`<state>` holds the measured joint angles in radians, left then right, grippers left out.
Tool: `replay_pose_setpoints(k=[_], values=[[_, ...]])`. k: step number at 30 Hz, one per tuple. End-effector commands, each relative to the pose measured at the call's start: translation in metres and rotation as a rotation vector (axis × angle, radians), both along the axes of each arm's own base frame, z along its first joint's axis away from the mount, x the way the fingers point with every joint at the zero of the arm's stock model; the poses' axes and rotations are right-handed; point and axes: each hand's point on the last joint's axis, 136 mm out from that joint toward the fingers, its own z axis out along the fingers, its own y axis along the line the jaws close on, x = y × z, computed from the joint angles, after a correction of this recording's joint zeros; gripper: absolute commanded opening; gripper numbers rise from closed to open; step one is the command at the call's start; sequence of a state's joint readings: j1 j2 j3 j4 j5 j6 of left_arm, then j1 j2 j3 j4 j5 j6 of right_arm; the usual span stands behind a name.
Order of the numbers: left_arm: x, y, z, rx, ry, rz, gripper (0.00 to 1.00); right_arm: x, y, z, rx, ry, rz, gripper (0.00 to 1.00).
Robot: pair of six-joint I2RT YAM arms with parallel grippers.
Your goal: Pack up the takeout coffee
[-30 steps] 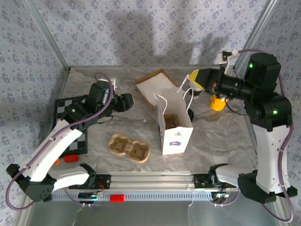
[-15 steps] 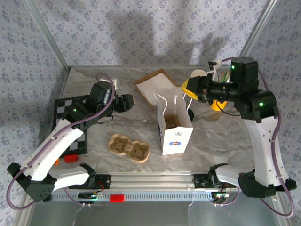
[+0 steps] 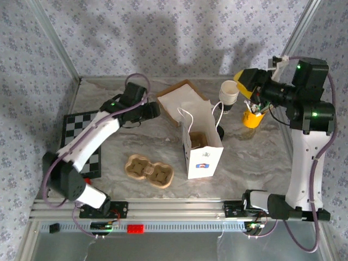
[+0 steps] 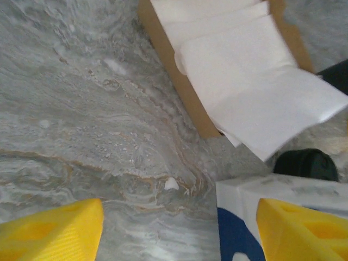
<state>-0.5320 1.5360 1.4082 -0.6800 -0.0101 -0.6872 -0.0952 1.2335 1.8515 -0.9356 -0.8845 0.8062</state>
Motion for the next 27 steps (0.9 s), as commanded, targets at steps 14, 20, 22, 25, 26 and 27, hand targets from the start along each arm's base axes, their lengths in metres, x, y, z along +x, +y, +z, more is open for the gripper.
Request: replay_pose_setpoints(k=[14, 20, 22, 25, 26, 27], values=[[0.087, -0.053, -0.133, 0.153, 0.227, 0.121, 0.79, 0.037, -0.056, -0.084, -0.093, 0.101, -0.150, 0.73], [0.085, -0.036, -0.144, 0.275, 0.219, 0.142, 0.68, 0.038, -0.057, -0.089, -0.104, 0.110, -0.154, 0.79], [0.082, -0.022, -0.145, 0.314, 0.235, 0.161, 0.65, 0.037, -0.057, -0.090, -0.107, 0.112, -0.154, 0.80], [0.075, 0.000, -0.143, 0.362, 0.225, 0.180, 0.58, 0.038, -0.059, -0.092, -0.113, 0.114, -0.162, 0.84], [0.072, 0.007, -0.142, 0.366, 0.227, 0.185, 0.57, 0.039, -0.059, -0.093, -0.114, 0.116, -0.160, 0.84], [0.068, 0.013, -0.142, 0.371, 0.232, 0.187, 0.57, 0.039, -0.059, -0.093, -0.114, 0.113, -0.161, 0.85]])
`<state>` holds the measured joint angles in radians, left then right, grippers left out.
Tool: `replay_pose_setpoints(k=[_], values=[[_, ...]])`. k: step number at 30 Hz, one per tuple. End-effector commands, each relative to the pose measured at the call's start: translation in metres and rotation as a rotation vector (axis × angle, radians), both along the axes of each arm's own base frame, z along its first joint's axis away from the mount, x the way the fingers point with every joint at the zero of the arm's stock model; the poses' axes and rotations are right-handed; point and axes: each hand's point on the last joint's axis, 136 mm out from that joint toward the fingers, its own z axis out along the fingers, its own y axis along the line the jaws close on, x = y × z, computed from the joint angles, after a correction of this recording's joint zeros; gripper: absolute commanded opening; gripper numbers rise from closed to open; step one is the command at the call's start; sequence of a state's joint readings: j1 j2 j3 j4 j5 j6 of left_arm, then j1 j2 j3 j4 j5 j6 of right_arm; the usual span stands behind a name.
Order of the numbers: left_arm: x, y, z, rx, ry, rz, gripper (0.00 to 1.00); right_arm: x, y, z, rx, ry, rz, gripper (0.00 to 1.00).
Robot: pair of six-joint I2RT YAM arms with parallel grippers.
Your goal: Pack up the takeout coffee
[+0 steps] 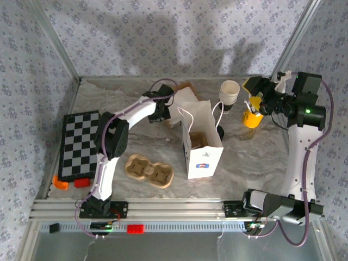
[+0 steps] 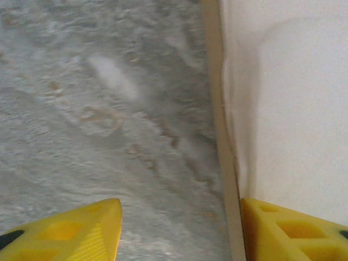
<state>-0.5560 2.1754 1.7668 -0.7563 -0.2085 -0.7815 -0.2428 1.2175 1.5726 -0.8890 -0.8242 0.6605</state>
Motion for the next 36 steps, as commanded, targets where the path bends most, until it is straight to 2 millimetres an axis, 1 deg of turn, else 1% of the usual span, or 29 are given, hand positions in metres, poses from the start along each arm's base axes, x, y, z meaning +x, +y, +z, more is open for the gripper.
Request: replay_pose_setpoints(k=[1, 5, 7, 8, 10, 12, 15, 18, 20, 21, 23, 25, 26, 28, 29, 32, 34, 36], values=[[-0.016, 0.044, 0.014, 0.098, 0.013, 0.028, 0.57, 0.002, -0.002, -0.004, -0.022, -0.009, -0.002, 0.85], [-0.035, 0.088, 0.017, 0.142, 0.042, 0.065, 0.56, 0.001, 0.001, -0.012, -0.031, 0.024, -0.003, 0.87], [-0.039, 0.103, 0.020, 0.110, 0.043, 0.078, 0.55, 0.000, 0.005, -0.013, -0.053, 0.018, 0.020, 0.88], [-0.041, 0.111, 0.025, 0.099, 0.038, 0.088, 0.55, 0.000, 0.007, -0.013, -0.060, 0.016, 0.029, 0.88], [-0.042, 0.117, 0.035, 0.082, 0.018, 0.071, 0.57, 0.001, 0.010, -0.014, -0.061, 0.021, 0.041, 0.89], [-0.043, 0.117, 0.048, 0.056, 0.001, 0.046, 0.61, 0.000, 0.011, -0.014, -0.065, 0.025, 0.044, 0.89], [-0.049, 0.107, 0.075, -0.022, -0.048, -0.005, 0.67, -0.003, 0.009, -0.013, -0.097, 0.029, 0.041, 0.91], [-0.062, 0.083, 0.108, -0.141, -0.134, -0.121, 0.71, -0.007, 0.008, -0.014, -0.124, 0.039, 0.044, 0.93], [-0.076, 0.067, 0.131, -0.156, -0.205, -0.258, 0.72, -0.010, 0.010, -0.016, -0.132, 0.041, 0.055, 0.94], [-0.084, 0.061, 0.138, -0.136, -0.231, -0.325, 0.72, -0.011, 0.010, -0.017, -0.136, 0.045, 0.057, 0.94], [-0.102, 0.041, 0.153, -0.083, -0.314, -0.522, 0.72, -0.014, 0.010, -0.021, -0.142, 0.053, 0.063, 0.95], [-0.123, 0.028, 0.153, -0.025, -0.356, -0.689, 0.74, -0.016, 0.011, -0.024, -0.138, 0.060, 0.072, 0.95], [-0.130, 0.025, 0.151, -0.003, -0.369, -0.751, 0.75, -0.017, 0.012, -0.025, -0.135, 0.062, 0.077, 0.95], [-0.135, 0.027, 0.144, 0.026, -0.388, -0.805, 0.76, -0.018, 0.011, -0.026, -0.128, 0.065, 0.078, 0.96], [-0.139, 0.029, 0.138, 0.044, -0.382, -0.841, 0.77, -0.018, 0.010, -0.027, -0.128, 0.069, 0.075, 0.96], [-0.153, 0.022, 0.128, 0.030, -0.373, -0.964, 0.80, -0.021, 0.009, -0.027, -0.134, 0.063, 0.064, 0.96], [-0.157, 0.018, 0.121, 0.031, -0.376, -1.024, 0.80, -0.021, 0.007, -0.028, -0.137, 0.062, 0.058, 0.97], [-0.155, 0.018, 0.111, 0.059, -0.359, -1.059, 0.82, -0.020, 0.006, -0.032, -0.138, 0.071, 0.051, 0.97]])
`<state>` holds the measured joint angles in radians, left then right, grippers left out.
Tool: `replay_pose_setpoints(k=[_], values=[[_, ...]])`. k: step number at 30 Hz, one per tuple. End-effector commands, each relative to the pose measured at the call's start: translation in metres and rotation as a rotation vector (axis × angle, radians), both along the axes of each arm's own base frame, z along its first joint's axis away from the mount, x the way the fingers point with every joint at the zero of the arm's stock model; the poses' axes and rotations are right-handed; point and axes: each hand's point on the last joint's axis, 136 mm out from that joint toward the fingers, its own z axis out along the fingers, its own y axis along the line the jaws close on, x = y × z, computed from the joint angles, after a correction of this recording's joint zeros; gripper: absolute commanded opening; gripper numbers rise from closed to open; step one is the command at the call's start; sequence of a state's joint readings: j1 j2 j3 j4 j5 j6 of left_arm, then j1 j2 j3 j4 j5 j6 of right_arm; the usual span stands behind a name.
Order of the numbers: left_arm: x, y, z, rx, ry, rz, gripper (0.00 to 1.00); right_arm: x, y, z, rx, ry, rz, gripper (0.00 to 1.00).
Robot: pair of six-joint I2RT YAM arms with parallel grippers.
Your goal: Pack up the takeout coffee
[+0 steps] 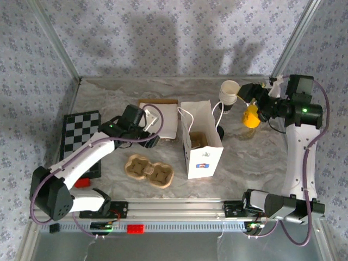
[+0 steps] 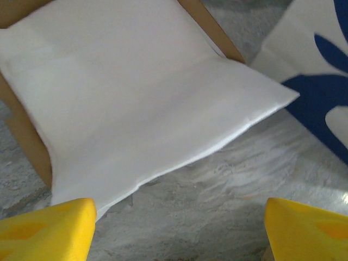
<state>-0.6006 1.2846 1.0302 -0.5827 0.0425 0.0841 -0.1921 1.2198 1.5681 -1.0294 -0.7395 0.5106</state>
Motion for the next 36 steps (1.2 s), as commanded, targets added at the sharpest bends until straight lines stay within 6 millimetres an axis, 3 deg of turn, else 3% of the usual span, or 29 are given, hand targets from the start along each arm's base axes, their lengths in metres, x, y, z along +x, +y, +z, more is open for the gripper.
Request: replay_pose_setpoints(k=[1, 11, 15, 20, 25, 32, 36], values=[[0.004, -0.012, -0.002, 0.037, -0.050, -0.151, 0.83, -0.006, -0.001, -0.004, -0.011, 0.004, -0.002, 0.97], [0.028, -0.019, -0.037, 0.160, 0.002, -0.191, 0.79, -0.005, -0.002, -0.011, -0.006, 0.015, -0.012, 0.98], [0.035, -0.021, -0.036, 0.165, -0.005, -0.184, 0.69, -0.006, -0.002, -0.012, -0.005, 0.017, -0.011, 0.98], [0.044, -0.019, -0.038, 0.160, 0.024, -0.167, 0.48, -0.004, -0.003, -0.015, -0.003, 0.021, -0.013, 0.98], [0.043, -0.024, -0.044, 0.137, 0.057, -0.179, 0.36, -0.003, -0.003, -0.015, -0.001, 0.021, -0.013, 0.98], [0.044, -0.025, -0.054, 0.136, 0.096, -0.178, 0.28, -0.003, -0.002, -0.009, -0.001, 0.007, -0.012, 0.98], [0.048, -0.024, -0.046, 0.133, 0.085, -0.173, 0.13, -0.003, 0.001, -0.005, -0.006, -0.005, -0.004, 0.99]])
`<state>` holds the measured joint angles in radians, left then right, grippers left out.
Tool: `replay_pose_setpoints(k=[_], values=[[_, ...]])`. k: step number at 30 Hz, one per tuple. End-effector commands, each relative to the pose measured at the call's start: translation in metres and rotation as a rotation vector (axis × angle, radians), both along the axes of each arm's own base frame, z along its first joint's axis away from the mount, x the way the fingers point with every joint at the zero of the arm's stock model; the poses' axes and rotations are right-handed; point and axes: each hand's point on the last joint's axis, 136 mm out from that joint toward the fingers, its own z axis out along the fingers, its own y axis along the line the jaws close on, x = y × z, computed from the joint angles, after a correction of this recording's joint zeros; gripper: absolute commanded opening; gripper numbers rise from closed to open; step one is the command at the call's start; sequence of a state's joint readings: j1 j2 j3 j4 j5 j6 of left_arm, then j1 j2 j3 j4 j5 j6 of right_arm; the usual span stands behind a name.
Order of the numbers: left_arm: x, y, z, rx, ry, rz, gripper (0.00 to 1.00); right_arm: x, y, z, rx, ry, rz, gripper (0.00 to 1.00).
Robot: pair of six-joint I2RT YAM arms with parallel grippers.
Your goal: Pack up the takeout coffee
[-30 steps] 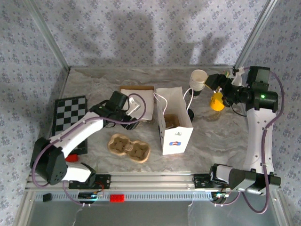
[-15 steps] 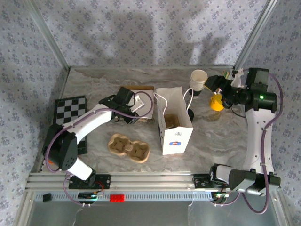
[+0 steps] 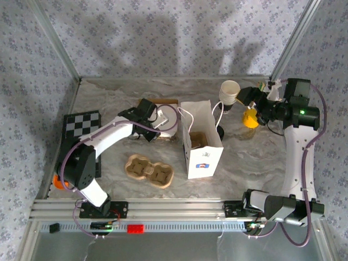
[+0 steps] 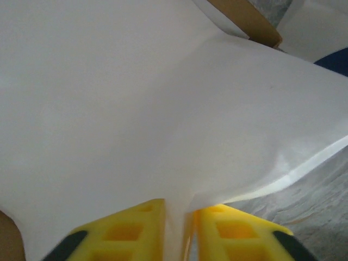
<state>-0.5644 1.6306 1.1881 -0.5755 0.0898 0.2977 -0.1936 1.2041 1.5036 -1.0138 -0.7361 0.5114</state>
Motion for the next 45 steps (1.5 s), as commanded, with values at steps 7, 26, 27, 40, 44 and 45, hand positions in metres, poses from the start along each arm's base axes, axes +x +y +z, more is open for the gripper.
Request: replay_pose_setpoints(k=[7, 26, 27, 40, 44, 45], values=[[0.016, 0.010, 0.056, -0.071, -0.060, 0.086, 0.00, -0.004, 0.014, 0.035, -0.044, -0.109, 0.041, 1.00], [-0.005, 0.050, 0.284, -0.531, -0.124, 0.509, 0.00, -0.062, 0.099, 0.170, -0.312, -0.900, 0.351, 1.00], [-0.007, 0.051, 0.290, -0.547, -0.120, 0.524, 0.00, -0.065, 0.105, 0.172, -0.330, -0.944, 0.370, 1.00], [-0.042, 0.051, 0.353, -0.799, -0.086, 0.576, 0.00, -0.097, 0.247, 0.138, -0.723, -1.390, 0.846, 1.00], [-0.057, 0.053, 0.372, -0.867, -0.096, 0.557, 0.00, -0.090, 0.277, 0.122, -0.771, -1.429, 0.898, 1.00], [-0.060, 0.053, 0.375, -0.883, -0.095, 0.554, 0.00, -0.089, 0.283, 0.122, -0.764, -1.445, 0.903, 1.00]])
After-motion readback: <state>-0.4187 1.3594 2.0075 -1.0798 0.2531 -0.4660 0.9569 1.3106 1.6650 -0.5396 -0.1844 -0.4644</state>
